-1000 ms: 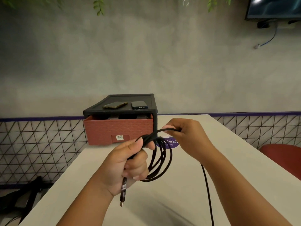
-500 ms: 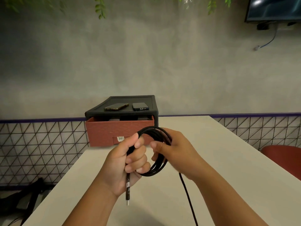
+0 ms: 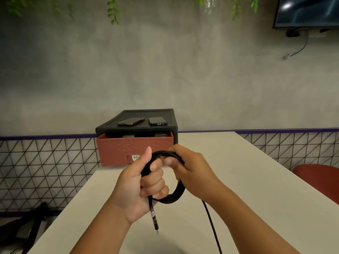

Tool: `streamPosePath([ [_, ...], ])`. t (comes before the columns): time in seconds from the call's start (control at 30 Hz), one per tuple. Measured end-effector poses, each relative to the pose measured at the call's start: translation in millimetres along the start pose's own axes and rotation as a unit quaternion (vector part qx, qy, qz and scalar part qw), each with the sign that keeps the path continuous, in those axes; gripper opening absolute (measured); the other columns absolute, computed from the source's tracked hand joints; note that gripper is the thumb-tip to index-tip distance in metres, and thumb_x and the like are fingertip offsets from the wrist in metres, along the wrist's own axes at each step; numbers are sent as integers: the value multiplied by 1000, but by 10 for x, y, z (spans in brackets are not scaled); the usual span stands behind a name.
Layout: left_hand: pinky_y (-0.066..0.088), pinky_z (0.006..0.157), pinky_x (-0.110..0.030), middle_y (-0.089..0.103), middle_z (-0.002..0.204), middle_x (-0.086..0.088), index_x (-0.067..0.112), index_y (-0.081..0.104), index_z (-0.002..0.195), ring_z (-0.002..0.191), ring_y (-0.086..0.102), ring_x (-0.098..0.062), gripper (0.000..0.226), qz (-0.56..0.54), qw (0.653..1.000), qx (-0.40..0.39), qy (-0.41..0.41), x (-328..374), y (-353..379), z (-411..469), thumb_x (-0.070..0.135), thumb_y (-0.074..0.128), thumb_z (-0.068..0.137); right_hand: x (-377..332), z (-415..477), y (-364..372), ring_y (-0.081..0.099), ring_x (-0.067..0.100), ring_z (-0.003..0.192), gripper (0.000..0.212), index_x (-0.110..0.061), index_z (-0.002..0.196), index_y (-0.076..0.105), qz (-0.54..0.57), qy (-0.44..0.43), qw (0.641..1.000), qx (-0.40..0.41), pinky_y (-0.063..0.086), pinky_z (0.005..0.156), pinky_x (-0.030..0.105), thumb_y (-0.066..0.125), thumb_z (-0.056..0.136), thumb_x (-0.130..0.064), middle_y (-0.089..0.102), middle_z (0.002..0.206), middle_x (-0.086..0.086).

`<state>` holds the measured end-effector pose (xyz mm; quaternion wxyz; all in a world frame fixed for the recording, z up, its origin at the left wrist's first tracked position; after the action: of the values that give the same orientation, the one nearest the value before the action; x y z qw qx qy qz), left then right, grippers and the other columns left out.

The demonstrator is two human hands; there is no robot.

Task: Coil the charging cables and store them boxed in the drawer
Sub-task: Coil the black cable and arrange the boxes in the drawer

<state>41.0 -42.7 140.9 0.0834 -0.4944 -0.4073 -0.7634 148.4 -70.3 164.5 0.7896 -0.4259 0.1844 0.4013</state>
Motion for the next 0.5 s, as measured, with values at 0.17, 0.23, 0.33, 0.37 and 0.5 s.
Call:
streamPosePath([
  [0.17, 26, 34, -20, 19, 35, 9, 18, 44, 47, 27, 18, -3, 42, 12, 998, 53, 18, -12, 31, -22, 45, 45, 78, 59, 35, -66, 51, 1, 48, 65, -9, 91, 66, 61, 12, 998, -20, 36, 49, 11, 45, 78, -68, 54, 49, -6],
  [0.23, 24, 34, -20, 18, 36, 9, 18, 43, 46, 28, 16, -4, 41, 26, 998, 61, 21, 0, 33, -26, 45, 47, 76, 71, 42, -91, 48, 1, 51, 60, -24, 79, 67, 39, -3, 999, -16, 35, 51, 13, 41, 73, -77, 55, 55, 3],
  [0.33, 23, 35, -21, 18, 36, 9, 17, 42, 47, 28, 16, -3, 42, 34, 998, 54, 17, 16, 19, -34, 46, 46, 77, 69, 70, -195, 38, 2, 51, 41, -31, 65, 66, 4, -6, 1000, -3, 31, 52, 19, 49, 79, -65, 46, 50, -8],
  [0.37, 22, 36, -20, 19, 35, 9, 17, 42, 47, 28, 16, -3, 43, 33, 998, 45, 12, 6, 17, -42, 45, 44, 80, 88, 85, -269, 36, 3, 49, 47, -21, 62, 65, -2, 2, 1000, 17, 30, 51, 18, 50, 81, -62, 44, 48, -8],
  [0.5, 26, 38, -20, 24, 36, 10, 14, 48, 52, 32, 13, -7, 30, -17, 999, -41, -12, -40, 34, -50, 34, 58, 73, 191, 96, -504, 39, 8, 52, 58, 2, 70, 62, -41, 2, 995, 93, 34, 50, 15, 46, 76, -54, 50, 57, 14],
])
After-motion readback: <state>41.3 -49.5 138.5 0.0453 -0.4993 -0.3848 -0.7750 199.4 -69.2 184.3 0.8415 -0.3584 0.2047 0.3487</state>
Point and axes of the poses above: each hand's wrist, its own z-axis towards the middle knuckle, its own y-axis out of the palm, x = y × z, the point moved 5 cm from there along z, towards the middle knuckle
